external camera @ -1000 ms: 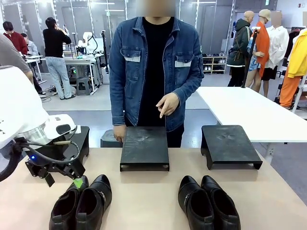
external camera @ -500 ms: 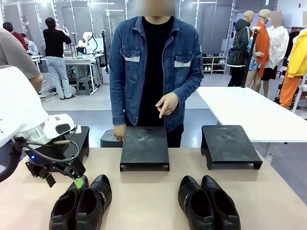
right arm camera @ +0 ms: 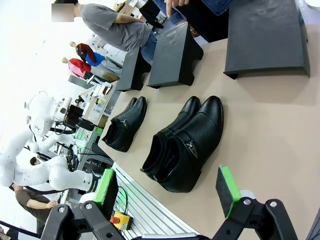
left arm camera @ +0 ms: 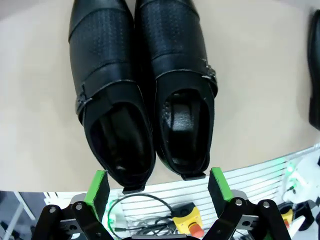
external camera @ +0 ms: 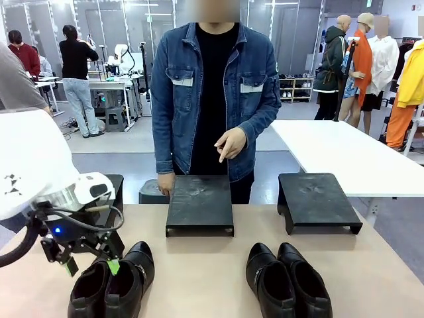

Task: Place the shoes on the stand as instructed by the person.
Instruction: Pick up one pair of Shoes and place it on the Shoes Stand indicated by the person.

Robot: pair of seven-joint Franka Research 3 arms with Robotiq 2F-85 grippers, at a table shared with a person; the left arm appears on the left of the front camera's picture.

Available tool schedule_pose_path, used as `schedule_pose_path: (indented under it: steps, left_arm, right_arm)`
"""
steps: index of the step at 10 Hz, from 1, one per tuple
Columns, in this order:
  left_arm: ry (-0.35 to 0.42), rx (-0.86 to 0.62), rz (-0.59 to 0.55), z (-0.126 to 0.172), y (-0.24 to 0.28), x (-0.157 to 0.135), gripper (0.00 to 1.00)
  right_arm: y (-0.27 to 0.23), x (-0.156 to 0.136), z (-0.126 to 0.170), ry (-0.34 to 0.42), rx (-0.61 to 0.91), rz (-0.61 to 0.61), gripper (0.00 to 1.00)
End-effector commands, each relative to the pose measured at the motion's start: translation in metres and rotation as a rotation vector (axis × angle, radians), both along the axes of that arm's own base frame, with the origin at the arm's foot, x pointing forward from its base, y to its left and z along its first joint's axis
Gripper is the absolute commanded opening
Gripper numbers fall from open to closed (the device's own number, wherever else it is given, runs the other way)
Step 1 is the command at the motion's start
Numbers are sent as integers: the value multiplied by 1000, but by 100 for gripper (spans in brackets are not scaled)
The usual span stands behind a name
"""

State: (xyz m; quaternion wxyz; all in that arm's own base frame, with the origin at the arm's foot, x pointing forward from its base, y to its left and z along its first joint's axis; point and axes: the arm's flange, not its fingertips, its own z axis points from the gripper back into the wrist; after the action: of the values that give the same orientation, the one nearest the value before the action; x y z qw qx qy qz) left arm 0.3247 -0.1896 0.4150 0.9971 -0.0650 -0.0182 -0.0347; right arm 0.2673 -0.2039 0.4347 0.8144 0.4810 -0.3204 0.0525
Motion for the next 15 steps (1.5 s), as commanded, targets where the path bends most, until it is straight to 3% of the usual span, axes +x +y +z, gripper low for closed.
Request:
schedule_pose_path:
  steps: [1, 9, 10, 11, 13, 14, 15]
  left_arm:
    - [29, 14, 61, -12, -10, 4, 100]
    - [37, 34, 109, -55, -27, 29, 100]
    - [32, 43, 107, -57, -27, 29, 88]
    - [16, 60, 122, -57, -26, 29, 70]
    - [3, 89, 123, -60, -25, 28, 11]
    - [1, 109, 136, -63, -23, 29, 0]
    - [3, 110, 135, -64, -23, 29, 0]
  right_arm:
    - [-2, 1, 0, -24, 8, -1, 100]
    - [-2, 1, 0, -24, 8, -1, 100]
    - [-2, 1, 0, -24, 8, -1, 100]
    - [-2, 1, 0, -24, 8, -1, 100]
    - [-2, 1, 0, -24, 8, -1, 100]
    - [-2, 1, 0, -24, 8, -1, 100]
    - [-2, 1, 0, -24, 8, -1, 100]
